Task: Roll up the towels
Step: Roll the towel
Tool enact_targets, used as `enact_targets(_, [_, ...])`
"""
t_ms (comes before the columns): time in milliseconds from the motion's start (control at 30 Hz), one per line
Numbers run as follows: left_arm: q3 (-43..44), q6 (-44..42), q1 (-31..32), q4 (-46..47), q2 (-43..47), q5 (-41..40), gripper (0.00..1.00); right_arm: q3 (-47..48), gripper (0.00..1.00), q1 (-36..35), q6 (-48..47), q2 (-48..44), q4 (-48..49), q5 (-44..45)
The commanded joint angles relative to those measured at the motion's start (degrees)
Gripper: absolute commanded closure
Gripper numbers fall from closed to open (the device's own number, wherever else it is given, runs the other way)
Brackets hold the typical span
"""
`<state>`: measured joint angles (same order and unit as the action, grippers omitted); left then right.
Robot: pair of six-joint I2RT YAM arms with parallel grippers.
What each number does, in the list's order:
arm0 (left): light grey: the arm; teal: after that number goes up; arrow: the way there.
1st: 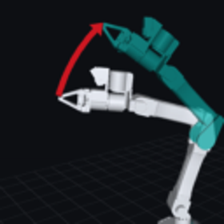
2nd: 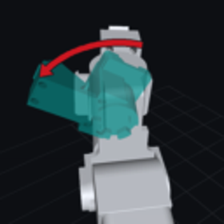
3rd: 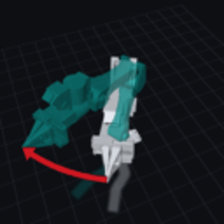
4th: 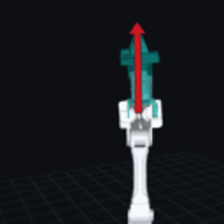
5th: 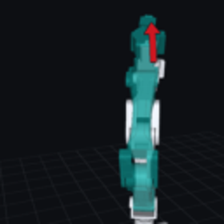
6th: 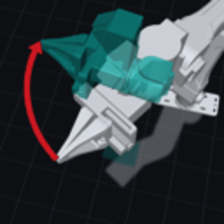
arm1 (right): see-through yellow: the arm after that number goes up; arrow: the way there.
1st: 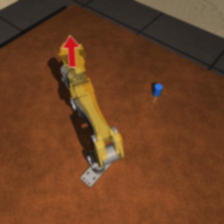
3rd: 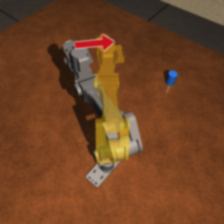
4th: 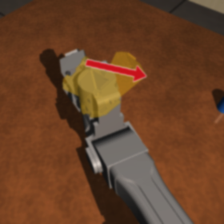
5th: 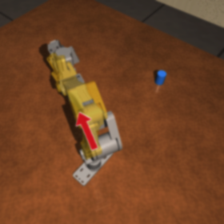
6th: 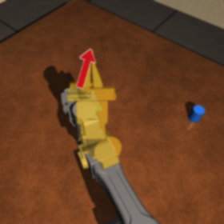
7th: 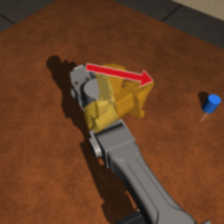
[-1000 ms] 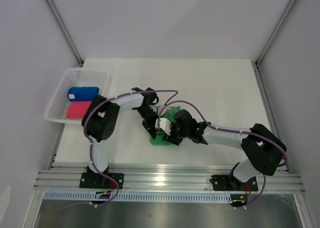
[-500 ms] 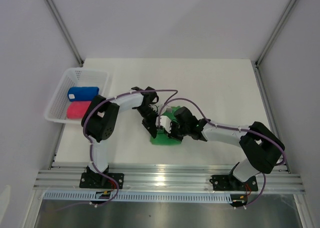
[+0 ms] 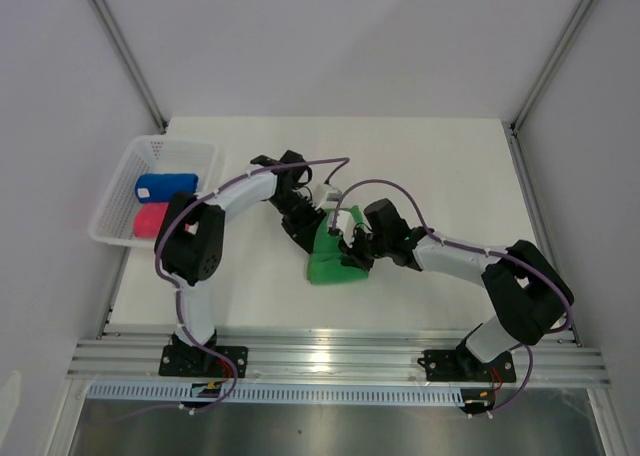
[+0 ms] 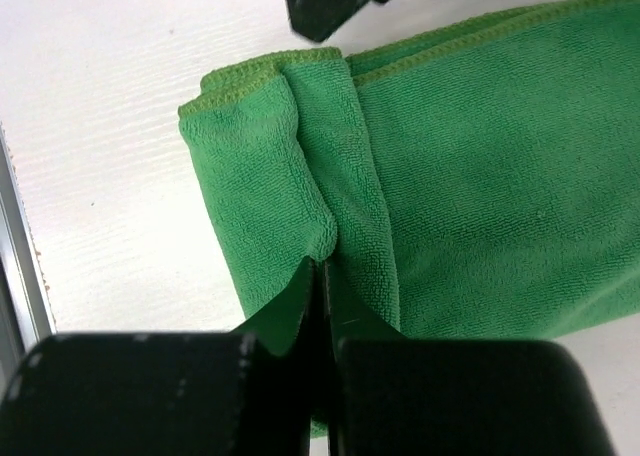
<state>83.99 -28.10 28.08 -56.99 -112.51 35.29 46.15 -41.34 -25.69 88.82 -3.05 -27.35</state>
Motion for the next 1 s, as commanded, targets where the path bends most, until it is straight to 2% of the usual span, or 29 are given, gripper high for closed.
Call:
enact_targets(0, [3.64, -1.35, -1.27, -0.67, 4.66, -0.83, 0.60, 2.10, 1.00, 1.35, 2.13, 0.65, 2.35, -3.40])
enact_targets(133, [3.91, -1.17, -1.18, -1.01, 4.58, 1.44, 0.65, 1.14, 1.00, 2.49, 4.67, 0.57, 5.94, -5.16])
enact_targets(267, [2.24, -2.74, -0.83, -1.46, 5.10, 7.50, 0.79, -0.44, 1.00, 4.25, 7.76, 0.04, 9.81, -6.39])
enact_targets(300, [1.54, -3.36, -0.66, -1.54, 5.37, 9.17, 0.80, -0.80, 1.00, 4.51, 8.02, 0.04, 10.34, -6.48])
enact_targets(400, [-0.66, -2.94, -0.21, 0.20, 5.02, 12.96, 0.79, -2.99, 1.00, 5.74, 10.83, 0.13, 13.85, -7.88])
enact_targets(500, [0.13, 0.23, -0.30, 0.91, 2.39, 12.08, 0.82, -5.10, 1.00, 7.24, 14.43, 0.66, 17.46, -8.24])
enact_targets(633, [-1.37, 0.24, -0.04, 2.59, 3.96, 11.65, 0.81, -6.25, 1.00, 7.94, 15.85, 1.80, 20.27, -7.54])
enact_targets(800, [-3.38, -7.57, 3.56, 1.53, 7.55, 7.09, 0.75, -5.72, 1.00, 8.21, 16.11, 3.64, 20.72, -7.19])
enact_targets(833, [-4.35, -11.59, 4.44, 1.97, 8.70, 6.03, 0.73, -5.72, 1.00, 8.38, 16.03, 4.08, 20.80, -7.10])
enact_targets(967, [-9.98, -16.64, 6.38, 6.71, 11.52, 3.74, 0.69, -5.63, 1.00, 9.17, 17.69, 5.58, 21.59, -7.89])
